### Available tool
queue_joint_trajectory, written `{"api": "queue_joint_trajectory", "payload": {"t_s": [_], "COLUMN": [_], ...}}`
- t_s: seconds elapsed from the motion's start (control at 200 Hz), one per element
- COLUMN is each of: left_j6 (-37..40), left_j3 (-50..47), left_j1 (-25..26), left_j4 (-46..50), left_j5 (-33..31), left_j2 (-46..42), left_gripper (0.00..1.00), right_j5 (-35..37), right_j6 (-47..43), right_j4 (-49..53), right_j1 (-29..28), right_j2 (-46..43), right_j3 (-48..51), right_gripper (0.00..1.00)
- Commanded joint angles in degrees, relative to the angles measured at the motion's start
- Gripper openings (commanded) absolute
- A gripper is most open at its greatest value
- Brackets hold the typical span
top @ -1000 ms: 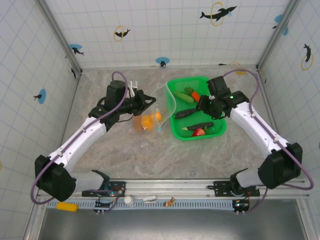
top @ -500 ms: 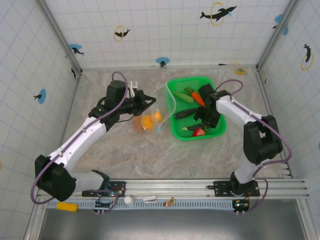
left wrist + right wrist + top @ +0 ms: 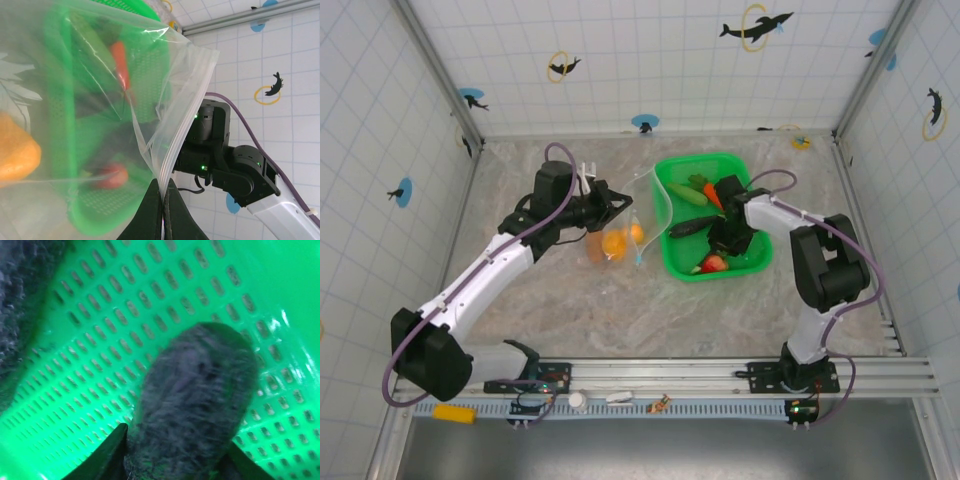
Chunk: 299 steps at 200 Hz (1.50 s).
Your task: Place the food in the zip-top bag and seal the zipper
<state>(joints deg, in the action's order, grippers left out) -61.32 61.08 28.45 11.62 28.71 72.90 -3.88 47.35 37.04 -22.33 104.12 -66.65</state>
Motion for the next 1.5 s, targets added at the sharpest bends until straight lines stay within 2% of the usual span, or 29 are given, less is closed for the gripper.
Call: {"api": "queue_joint_trajectory", "payload": {"t_s": [0.0,0.295,0.48,0.616,0.726,0.931,1.056,1.131,1.276,1.351,1.491], "left_j6": [1.9,1.9,1.4,0.9,0.4,-0.5,-1.5,-2.1,-3.9,-5.1,-6.9], "left_j3": [0.7,1.3,0.8,0.8,0.9,1.0,1.3,2.0,3.1,3.3,4.2], "left_j1": [-0.4,-0.5,-0.5,-0.5,-0.5,-0.5,-0.5,-0.5,-0.5,-0.5,-0.6], "left_j4": [0.9,0.7,0.5,0.3,-0.3,-1.3,-2.4,-2.5,-3.5,-4.2,-5.1], "left_j5": [0.1,0.2,0.2,0.6,0.9,1.8,2.5,2.6,3.3,3.6,4.1], "left_j2": [0.5,0.8,0.6,0.8,1.1,1.5,1.8,2.0,1.6,1.1,0.6], "left_gripper": [0.00,0.00,0.00,0.00,0.00,0.00,0.00,0.00,0.00,0.00,0.00], "right_j5": [-0.4,0.6,-0.1,-1.8,-1.5,7.7,16.6,23.5,32.5,34.1,33.2], "right_j6": [0.8,0.6,-5.2,-11.4,-16.2,-21.1,-25.4,-27.1,-29.7,-29.0,-25.8], "right_j4": [-1.8,-2.1,-4.0,-9.5,-14.2,-14.5,-16.4,-20.5,-35.6,-40.3,-40.9], "right_j1": [0.7,3.5,3.3,1.2,-3.6,-14.5,-21.1,-24.8,-29.9,-30.5,-30.6], "right_j2": [-1.8,-12.6,-19.7,-26.0,-29.7,-27.1,-24.1,-23.7,-26.2,-26.5,-24.2], "right_j3": [0.0,-1.6,-3.9,-5.2,-7.2,-14.6,-16.6,-14.1,-2.6,0.7,0.7], "right_gripper": [0.33,0.32,0.33,0.34,0.34,0.34,0.33,0.33,0.33,0.33,0.33]}}
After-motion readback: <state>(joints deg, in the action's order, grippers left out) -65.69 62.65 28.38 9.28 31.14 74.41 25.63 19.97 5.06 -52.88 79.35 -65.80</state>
